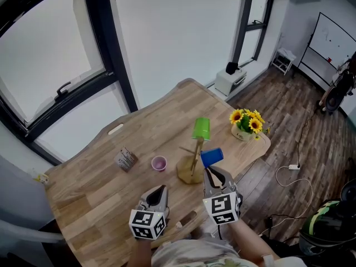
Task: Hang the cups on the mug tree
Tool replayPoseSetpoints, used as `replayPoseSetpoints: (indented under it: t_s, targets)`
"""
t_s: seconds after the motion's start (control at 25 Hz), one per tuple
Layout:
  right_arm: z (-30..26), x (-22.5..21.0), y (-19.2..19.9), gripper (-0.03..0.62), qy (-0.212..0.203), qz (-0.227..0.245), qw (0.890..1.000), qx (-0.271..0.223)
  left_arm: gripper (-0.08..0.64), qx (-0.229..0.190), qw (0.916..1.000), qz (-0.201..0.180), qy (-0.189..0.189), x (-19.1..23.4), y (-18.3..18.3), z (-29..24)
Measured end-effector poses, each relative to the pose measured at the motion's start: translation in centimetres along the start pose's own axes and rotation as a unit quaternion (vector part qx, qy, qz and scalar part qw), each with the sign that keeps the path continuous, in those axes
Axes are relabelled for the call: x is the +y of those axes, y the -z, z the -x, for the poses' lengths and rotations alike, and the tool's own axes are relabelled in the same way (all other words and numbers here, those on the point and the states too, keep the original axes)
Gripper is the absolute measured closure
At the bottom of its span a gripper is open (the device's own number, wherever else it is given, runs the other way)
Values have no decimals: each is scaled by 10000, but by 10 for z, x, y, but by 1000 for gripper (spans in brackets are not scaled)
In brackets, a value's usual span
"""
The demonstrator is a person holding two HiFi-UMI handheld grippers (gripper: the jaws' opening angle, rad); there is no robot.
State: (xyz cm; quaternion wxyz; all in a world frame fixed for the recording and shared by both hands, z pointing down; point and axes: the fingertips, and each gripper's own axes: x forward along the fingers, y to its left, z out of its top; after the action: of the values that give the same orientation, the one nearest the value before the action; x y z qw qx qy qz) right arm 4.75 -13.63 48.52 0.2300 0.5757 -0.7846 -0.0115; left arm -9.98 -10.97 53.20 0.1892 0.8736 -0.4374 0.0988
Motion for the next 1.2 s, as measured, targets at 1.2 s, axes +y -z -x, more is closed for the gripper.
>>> replayPoseSetpoints:
  t_s: [1.2]
  targets:
    - [8, 17, 8, 592, -463, 3, 9988, -134, 296, -314, 9874, 1511, 338, 17, -4, -3]
